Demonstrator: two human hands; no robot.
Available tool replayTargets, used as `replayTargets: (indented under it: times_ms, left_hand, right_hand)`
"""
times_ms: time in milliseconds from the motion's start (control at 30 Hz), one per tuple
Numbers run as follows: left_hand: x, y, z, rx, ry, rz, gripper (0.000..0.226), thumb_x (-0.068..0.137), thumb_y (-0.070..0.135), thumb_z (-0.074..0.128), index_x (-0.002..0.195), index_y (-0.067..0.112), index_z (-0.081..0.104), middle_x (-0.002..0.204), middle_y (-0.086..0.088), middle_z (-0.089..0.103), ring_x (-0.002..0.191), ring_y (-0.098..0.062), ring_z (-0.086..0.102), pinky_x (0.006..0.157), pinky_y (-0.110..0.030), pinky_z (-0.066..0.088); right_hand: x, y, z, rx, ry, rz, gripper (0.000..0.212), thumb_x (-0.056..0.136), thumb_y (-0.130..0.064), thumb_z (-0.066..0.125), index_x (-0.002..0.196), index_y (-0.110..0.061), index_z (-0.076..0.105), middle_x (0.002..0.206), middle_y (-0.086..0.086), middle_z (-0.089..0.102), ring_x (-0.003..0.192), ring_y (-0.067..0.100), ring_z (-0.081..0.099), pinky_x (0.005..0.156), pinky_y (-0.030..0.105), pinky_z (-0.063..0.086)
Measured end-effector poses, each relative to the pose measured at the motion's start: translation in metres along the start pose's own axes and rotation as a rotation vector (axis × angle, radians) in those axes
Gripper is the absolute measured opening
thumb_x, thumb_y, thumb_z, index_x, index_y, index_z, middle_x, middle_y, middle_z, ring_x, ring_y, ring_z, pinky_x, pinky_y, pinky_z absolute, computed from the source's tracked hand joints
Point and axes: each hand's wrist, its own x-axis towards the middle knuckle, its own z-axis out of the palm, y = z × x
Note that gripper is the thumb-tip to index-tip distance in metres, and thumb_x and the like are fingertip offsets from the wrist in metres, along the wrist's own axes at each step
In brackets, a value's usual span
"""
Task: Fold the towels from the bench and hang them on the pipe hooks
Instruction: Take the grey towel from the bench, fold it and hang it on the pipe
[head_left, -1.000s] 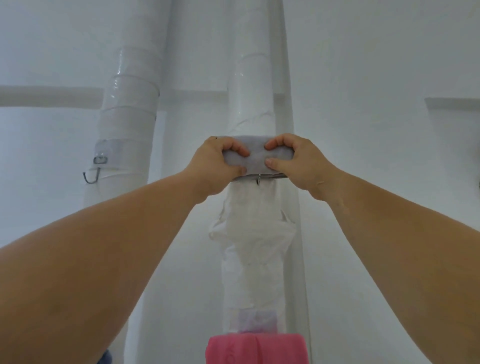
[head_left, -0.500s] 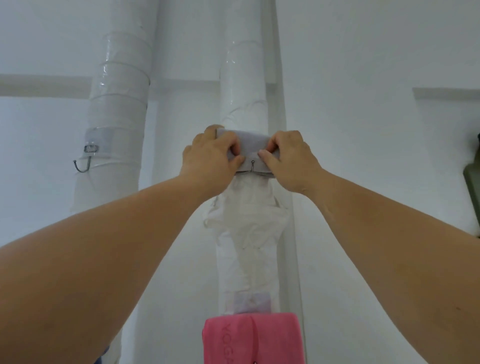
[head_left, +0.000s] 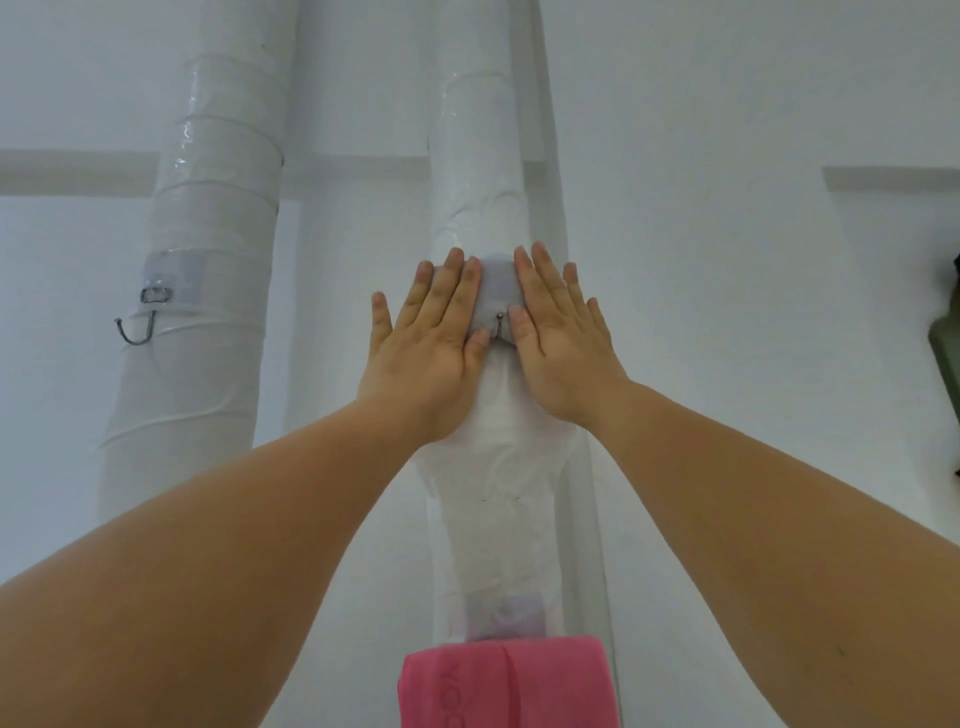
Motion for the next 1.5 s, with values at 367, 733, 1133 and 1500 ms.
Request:
replayTargets:
  times_ms: [367,733,1133,1500]
  left_hand:
    - [0.003,0.0,-0.007,0.012,-0.074,0.002,0.07,0.103,0.057,0.017,0.156,0.033,-0.022,0.167,0.013,-0.023,0.154,-0.012,-0.02,0.124,-0.051,-0.011]
    - [0.0,0.015,-0.054,0.325,-0.177,0.044,0.083,0.096,0.069,0.01,0.157,0.023,-0.02,0.168,0.005,-0.023,0.155,-0.02,-0.02,0.121,-0.061,-0.014]
    - [-0.106,0.004,-0.112,0.346,-0.19,-0.07,0.085,0.096,0.065,0.028,0.16,0.022,-0.01,0.169,-0.003,-0.016,0.156,-0.026,-0.013,0.124,-0.059,-0.005]
    - [-0.262,-0.042,-0.114,0.118,-0.363,-0.109,0.071,0.096,0.066,0.029,0.158,0.036,0.009,0.17,0.002,-0.01,0.157,-0.024,-0.011,0.125,-0.054,-0.005]
  right_hand:
    - [0.002,-0.006,-0.013,-0.099,-0.118,0.069,0.057,0.107,-0.049,0.014,0.157,-0.044,-0.013,0.166,-0.019,-0.018,0.156,0.022,-0.012,0.125,0.052,-0.002]
    - [-0.007,-0.029,-0.042,-0.38,-0.106,0.046,0.061,0.107,-0.047,0.015,0.158,-0.034,-0.014,0.167,-0.01,-0.02,0.154,0.024,-0.021,0.124,0.054,-0.008]
    - [-0.091,-0.075,-0.035,-0.241,-0.049,0.053,0.059,0.107,-0.042,0.026,0.161,-0.034,0.006,0.17,0.0,-0.008,0.156,0.022,-0.013,0.126,0.049,-0.003]
    - [-0.209,-0.18,0.051,-0.257,-0.129,0.206,0.055,0.104,-0.044,0.035,0.156,-0.036,0.023,0.17,0.001,0.0,0.155,0.027,-0.019,0.123,0.057,-0.008]
